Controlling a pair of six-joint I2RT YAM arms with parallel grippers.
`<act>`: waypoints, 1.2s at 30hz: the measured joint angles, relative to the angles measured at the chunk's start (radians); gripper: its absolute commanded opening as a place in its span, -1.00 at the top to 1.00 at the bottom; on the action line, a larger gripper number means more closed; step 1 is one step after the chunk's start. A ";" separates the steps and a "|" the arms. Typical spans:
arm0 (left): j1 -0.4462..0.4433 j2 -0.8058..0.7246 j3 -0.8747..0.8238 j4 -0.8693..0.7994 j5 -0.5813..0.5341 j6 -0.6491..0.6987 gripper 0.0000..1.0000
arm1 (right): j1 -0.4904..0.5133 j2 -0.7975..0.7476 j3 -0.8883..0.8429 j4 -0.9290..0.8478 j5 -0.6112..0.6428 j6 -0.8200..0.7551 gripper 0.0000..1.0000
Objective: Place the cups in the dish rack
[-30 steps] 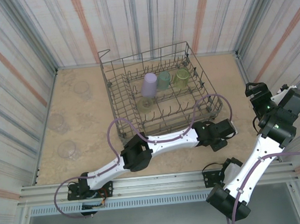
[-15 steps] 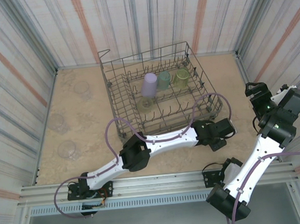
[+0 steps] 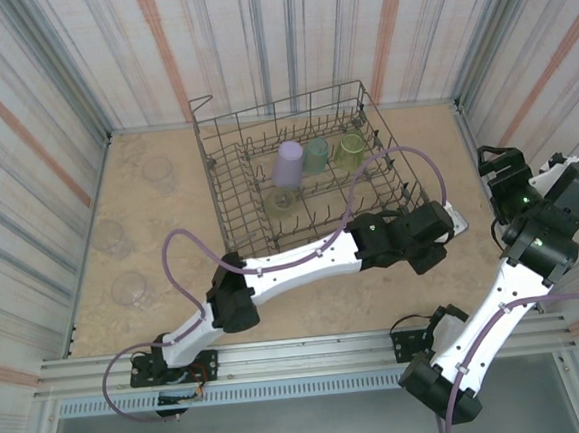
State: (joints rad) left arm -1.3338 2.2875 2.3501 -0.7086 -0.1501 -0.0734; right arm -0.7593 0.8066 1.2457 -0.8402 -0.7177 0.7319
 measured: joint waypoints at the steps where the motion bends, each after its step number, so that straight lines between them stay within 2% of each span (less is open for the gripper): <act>1: 0.000 -0.015 -0.006 0.008 -0.008 0.003 1.00 | -0.005 0.004 0.003 0.008 -0.011 0.012 -0.98; 7: 0.000 -0.094 -0.061 0.039 -0.055 0.034 1.00 | -0.033 0.047 -0.001 0.075 -0.085 0.096 -0.98; 13: 0.029 -0.224 -0.225 0.098 -0.068 0.044 1.00 | -0.042 0.072 -0.052 0.153 -0.137 0.159 -0.98; 22: 0.178 -0.456 -0.488 0.233 -0.013 -0.012 1.00 | 0.000 0.034 -0.174 0.290 -0.150 0.233 -0.98; 27: 0.297 -0.585 -0.628 0.305 0.077 -0.095 1.00 | 0.125 0.002 -0.254 0.354 -0.105 0.253 -0.98; 36: 0.529 -0.719 -0.814 0.419 0.266 -0.266 1.00 | 0.530 0.098 -0.275 0.492 0.052 0.244 -0.98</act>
State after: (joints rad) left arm -0.8051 1.5684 1.5364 -0.2897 0.1158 -0.3397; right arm -0.2295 0.9047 0.9707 -0.3485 -0.6659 0.9756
